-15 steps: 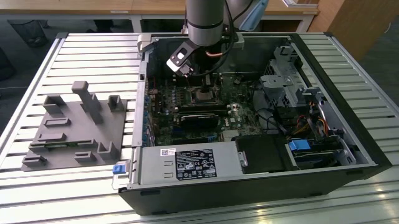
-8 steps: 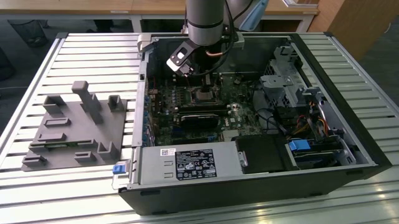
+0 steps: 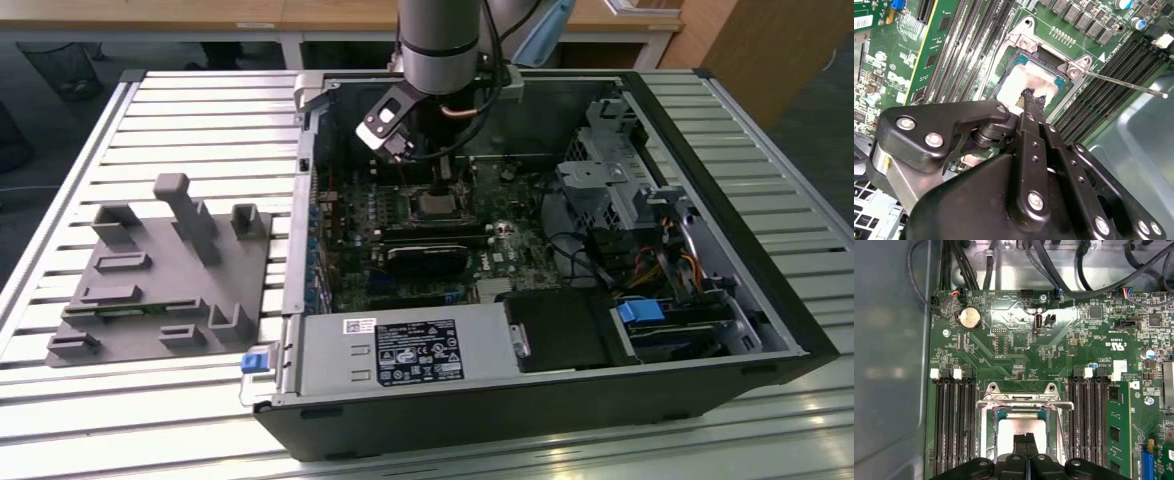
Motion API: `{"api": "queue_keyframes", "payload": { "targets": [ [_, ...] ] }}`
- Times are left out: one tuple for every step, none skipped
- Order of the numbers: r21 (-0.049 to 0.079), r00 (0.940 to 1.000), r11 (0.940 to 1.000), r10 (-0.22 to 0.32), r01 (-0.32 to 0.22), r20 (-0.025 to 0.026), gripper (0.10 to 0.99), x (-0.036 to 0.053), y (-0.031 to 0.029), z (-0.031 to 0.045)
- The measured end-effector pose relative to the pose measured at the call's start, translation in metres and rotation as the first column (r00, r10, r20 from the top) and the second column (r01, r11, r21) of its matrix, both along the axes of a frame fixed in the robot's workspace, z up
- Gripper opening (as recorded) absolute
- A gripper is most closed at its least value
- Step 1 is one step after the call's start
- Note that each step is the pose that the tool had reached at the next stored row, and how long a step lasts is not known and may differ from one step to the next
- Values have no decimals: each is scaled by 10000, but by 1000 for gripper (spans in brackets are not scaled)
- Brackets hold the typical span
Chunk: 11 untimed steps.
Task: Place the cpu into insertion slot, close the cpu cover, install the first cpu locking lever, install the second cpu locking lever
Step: 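Close the cpu cover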
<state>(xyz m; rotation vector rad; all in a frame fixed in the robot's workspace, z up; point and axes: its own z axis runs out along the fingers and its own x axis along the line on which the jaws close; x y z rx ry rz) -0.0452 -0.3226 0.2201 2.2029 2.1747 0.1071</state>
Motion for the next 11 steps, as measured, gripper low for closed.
{"api": "queue_keyframes", "payload": {
  "targets": [
    [-1, 10000, 10000, 0, 0, -19, 106, 0, 0, 16],
    [-1, 10000, 10000, 0, 0, -37, 106, 0, 0, 31],
    [0, 10000, 10000, -1, 1, -44, 106, 0, 0, 44],
    [0, 10000, 10000, -2, 2, -55, 106, 0, 0, 58],
    [0, 10000, 10000, -1, 1, -72, 106, 1, 0, 74],
    [1, 10000, 10000, 0, 0, -93, 106, 1, 0, 93],
    [0, 9999, 10000, 0, 0, -113, 106, 1, 0, 113],
    [1, 9999, 10000, -1, 1, -133, 106, 1, 0, 132],
    [0, 9999, 10000, -1, 1, -153, 106, 1, 0, 152],
    [0, 9999, 10000, -2, 2, -168, 106, 1, 0, 169],
    [0, 9998, 10000, -2, 2, -178, 106, 1, 0, 185]
  ]
}}
